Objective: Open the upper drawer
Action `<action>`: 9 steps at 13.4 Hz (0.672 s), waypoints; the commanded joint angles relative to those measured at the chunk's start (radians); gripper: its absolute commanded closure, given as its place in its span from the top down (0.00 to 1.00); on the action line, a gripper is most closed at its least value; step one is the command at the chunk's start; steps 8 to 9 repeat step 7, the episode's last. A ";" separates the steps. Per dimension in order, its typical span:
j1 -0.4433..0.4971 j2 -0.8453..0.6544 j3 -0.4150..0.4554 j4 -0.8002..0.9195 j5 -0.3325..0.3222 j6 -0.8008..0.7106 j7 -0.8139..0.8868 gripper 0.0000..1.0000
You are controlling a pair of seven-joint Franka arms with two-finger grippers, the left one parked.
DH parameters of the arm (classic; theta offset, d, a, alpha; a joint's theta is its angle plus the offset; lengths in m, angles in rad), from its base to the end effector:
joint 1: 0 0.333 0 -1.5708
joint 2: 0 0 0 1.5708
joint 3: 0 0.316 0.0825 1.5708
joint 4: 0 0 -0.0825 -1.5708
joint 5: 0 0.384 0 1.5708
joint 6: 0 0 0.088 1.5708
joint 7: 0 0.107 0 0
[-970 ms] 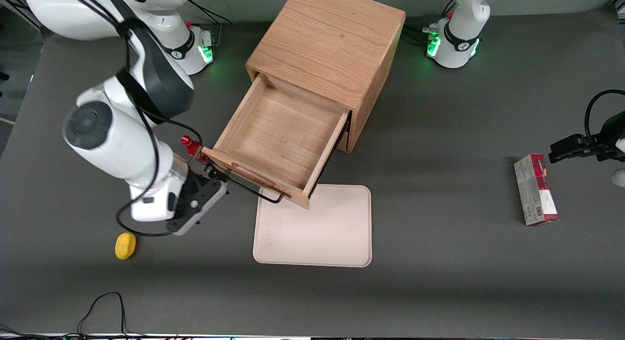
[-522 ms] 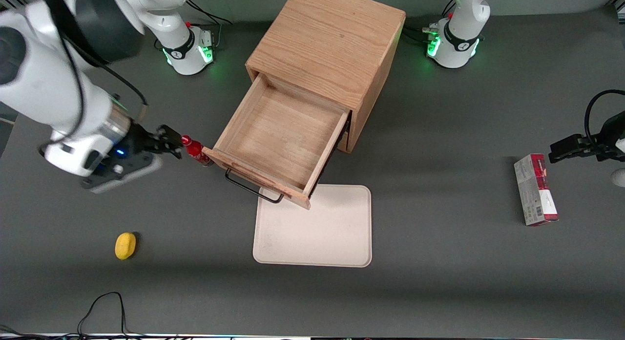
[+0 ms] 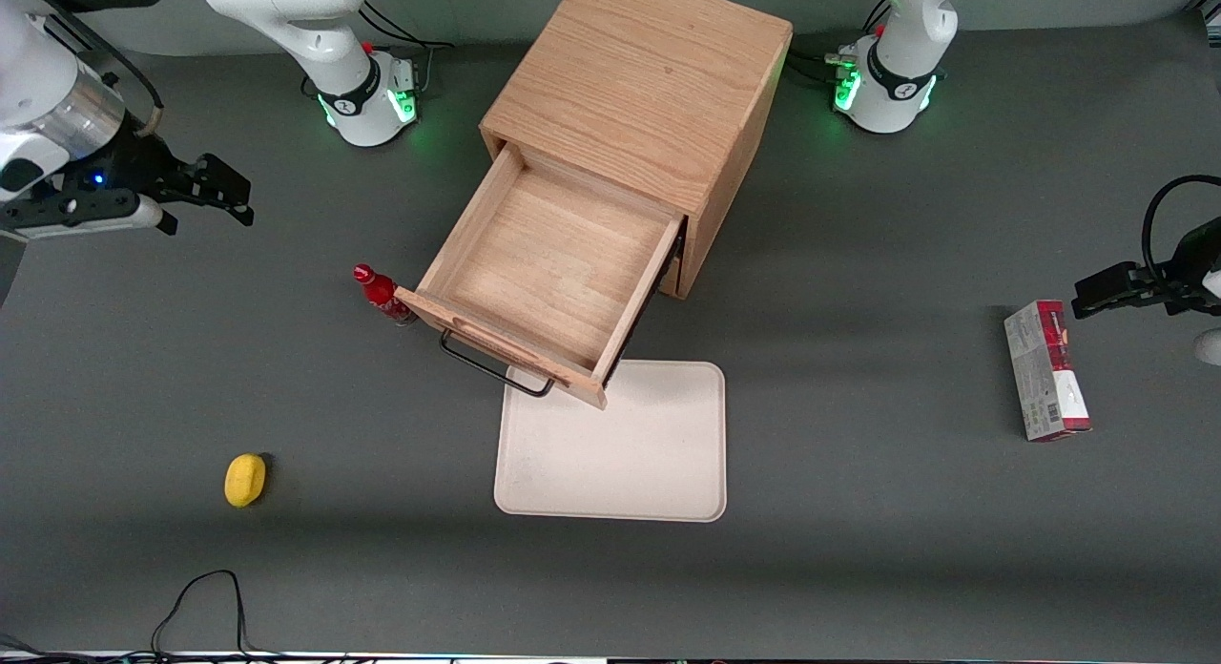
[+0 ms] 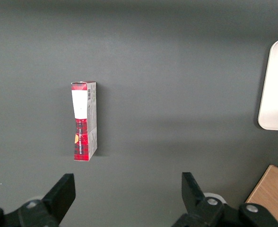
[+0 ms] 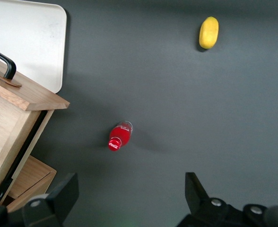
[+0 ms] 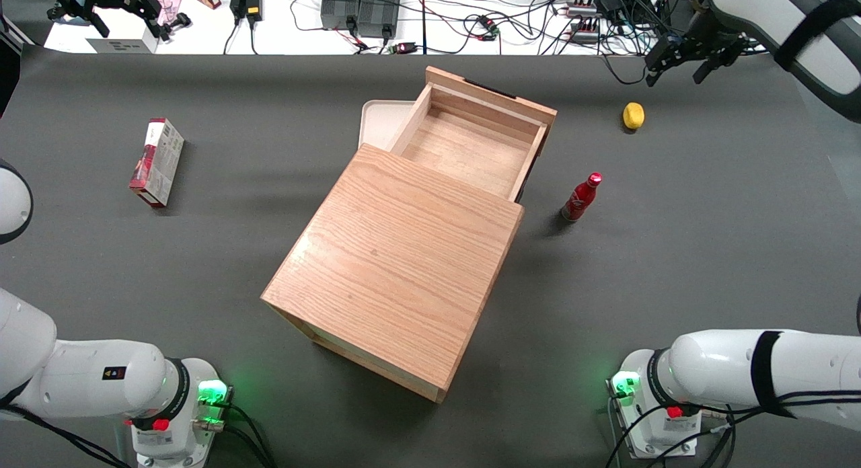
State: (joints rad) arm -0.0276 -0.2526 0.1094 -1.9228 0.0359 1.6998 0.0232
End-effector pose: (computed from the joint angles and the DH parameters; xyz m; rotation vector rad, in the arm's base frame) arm 0.4804 0.0484 0.5984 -3.1305 -0.0805 -0.0434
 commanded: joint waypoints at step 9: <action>0.000 0.053 -0.023 0.050 0.012 -0.017 0.037 1.00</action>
